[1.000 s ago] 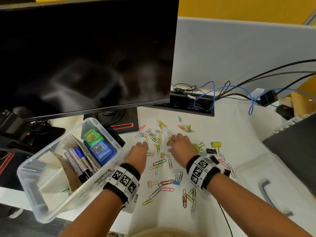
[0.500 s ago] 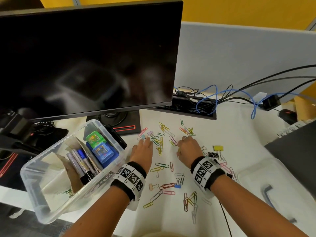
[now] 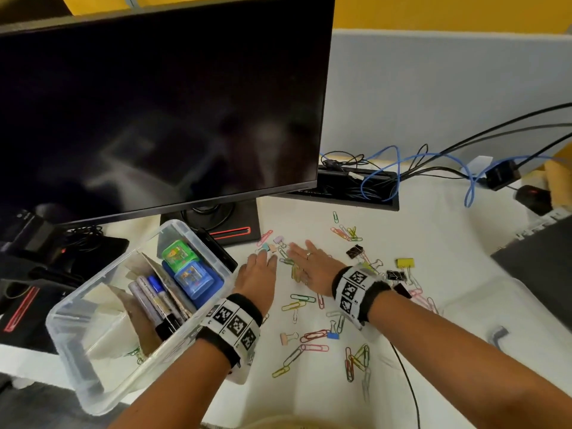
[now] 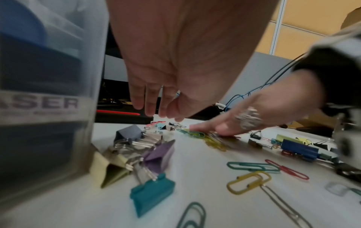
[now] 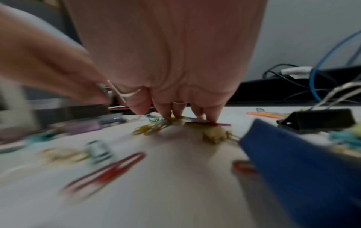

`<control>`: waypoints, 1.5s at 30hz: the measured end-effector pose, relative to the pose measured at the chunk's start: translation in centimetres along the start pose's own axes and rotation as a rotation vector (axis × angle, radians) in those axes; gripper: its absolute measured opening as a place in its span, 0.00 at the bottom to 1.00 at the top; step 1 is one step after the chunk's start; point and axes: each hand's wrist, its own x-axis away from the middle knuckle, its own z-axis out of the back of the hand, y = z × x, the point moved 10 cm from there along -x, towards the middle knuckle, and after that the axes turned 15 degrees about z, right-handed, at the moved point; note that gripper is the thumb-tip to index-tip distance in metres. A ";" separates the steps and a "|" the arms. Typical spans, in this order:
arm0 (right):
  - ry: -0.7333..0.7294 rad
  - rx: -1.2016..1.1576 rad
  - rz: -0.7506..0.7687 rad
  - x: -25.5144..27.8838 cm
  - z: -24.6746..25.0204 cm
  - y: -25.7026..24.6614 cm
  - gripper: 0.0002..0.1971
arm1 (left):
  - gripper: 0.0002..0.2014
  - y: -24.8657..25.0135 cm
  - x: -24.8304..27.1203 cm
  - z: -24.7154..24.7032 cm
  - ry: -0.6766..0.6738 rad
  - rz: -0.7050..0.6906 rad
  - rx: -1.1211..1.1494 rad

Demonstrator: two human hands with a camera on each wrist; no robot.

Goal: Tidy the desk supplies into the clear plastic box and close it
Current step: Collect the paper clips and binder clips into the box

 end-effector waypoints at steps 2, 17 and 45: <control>-0.067 0.028 0.079 1.6 -2.3 -1.7 0.28 | 0.31 0.9 -0.1 0.1 -0.001 -0.068 0.034; 0.321 -0.262 -0.550 3.6 3.5 9.3 0.29 | 0.29 3.1 4.0 -5.9 -0.214 -0.376 -0.070; -0.053 0.101 0.113 6.5 -6.2 -3.9 0.29 | 0.19 1.6 5.8 -3.8 -0.062 -0.361 0.122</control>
